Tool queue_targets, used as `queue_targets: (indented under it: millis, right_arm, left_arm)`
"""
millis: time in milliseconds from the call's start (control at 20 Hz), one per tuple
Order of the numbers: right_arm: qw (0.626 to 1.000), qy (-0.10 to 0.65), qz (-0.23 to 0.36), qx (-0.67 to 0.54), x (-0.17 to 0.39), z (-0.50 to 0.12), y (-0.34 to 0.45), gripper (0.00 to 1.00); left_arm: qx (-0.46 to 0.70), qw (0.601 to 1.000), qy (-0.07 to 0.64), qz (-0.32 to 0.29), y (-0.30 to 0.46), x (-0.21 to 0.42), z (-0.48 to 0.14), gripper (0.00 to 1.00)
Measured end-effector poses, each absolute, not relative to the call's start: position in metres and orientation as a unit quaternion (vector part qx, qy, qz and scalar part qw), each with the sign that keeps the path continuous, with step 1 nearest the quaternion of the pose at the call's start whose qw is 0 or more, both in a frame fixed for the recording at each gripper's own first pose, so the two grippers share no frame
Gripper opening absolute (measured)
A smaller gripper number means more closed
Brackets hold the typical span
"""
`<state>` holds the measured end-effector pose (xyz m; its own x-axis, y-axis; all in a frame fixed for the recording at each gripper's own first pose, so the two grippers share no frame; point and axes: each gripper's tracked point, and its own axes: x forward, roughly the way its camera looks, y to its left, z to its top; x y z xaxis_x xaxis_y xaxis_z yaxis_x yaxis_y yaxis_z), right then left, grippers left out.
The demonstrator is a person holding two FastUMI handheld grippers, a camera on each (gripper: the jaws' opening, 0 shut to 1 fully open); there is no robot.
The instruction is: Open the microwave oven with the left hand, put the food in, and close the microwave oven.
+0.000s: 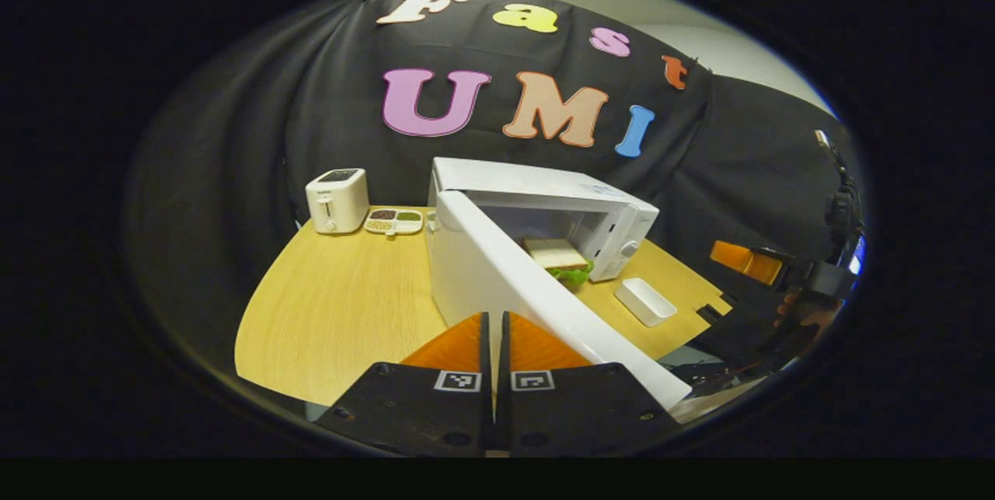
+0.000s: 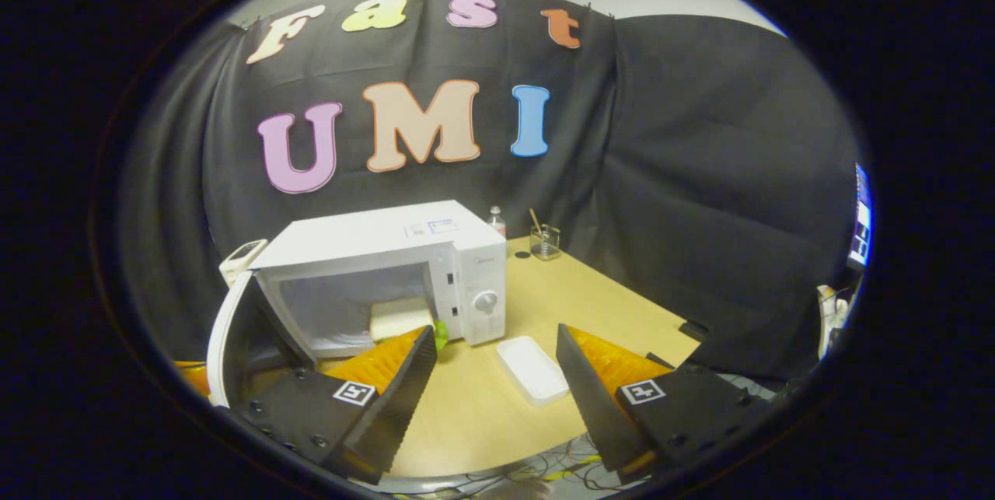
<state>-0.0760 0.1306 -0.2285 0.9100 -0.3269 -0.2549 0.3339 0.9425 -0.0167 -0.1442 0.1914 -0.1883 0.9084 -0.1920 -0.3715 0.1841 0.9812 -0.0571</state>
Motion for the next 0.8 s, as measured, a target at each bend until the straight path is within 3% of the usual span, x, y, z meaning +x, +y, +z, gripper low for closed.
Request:
queue_targets:
  millis: [800]
  right_arm:
    - [0.983,0.147,-0.109,0.017,-0.011,-0.223,0.048,0.97]
  left_arm:
    - [-0.016,0.982,0.189,-0.01,0.126,-0.072,-0.183,0.0]
